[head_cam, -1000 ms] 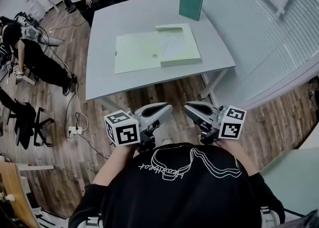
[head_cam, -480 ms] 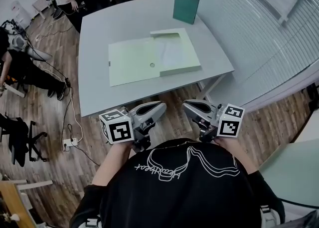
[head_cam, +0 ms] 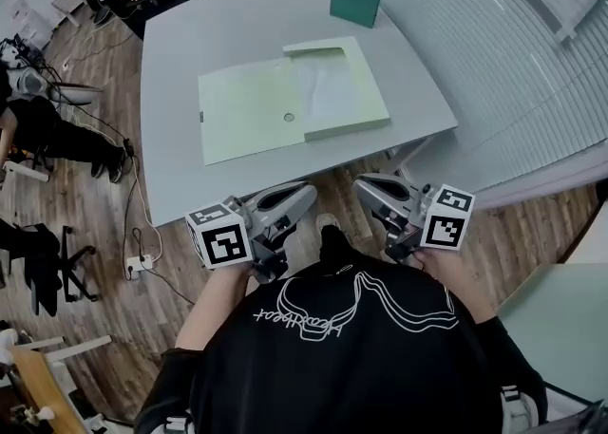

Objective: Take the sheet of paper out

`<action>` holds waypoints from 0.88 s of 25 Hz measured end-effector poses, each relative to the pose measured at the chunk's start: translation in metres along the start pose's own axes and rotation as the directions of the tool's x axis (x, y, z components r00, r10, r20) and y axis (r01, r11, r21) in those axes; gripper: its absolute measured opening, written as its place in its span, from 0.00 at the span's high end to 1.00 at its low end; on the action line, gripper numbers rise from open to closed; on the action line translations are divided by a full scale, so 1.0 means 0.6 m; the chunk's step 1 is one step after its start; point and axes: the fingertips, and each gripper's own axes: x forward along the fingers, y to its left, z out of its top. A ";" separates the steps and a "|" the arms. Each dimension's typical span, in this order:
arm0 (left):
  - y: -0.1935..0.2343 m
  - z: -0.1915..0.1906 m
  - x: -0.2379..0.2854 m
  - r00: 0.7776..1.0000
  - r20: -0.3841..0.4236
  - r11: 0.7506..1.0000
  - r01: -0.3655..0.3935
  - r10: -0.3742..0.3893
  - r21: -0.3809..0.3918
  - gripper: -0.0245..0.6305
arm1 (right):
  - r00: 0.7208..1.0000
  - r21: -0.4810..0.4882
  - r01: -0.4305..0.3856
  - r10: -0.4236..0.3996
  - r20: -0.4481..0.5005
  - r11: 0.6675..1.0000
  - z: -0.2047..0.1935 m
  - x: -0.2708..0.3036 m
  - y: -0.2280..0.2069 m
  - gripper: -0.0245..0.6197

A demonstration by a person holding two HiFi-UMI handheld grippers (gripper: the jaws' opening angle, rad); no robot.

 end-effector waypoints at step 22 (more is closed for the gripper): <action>0.229 0.157 0.219 0.980 -0.058 0.981 -0.192 0.190 -0.033 0.87 | 0.998 0.068 -0.052 0.049 0.043 0.996 0.200 0.019 -0.324 0.95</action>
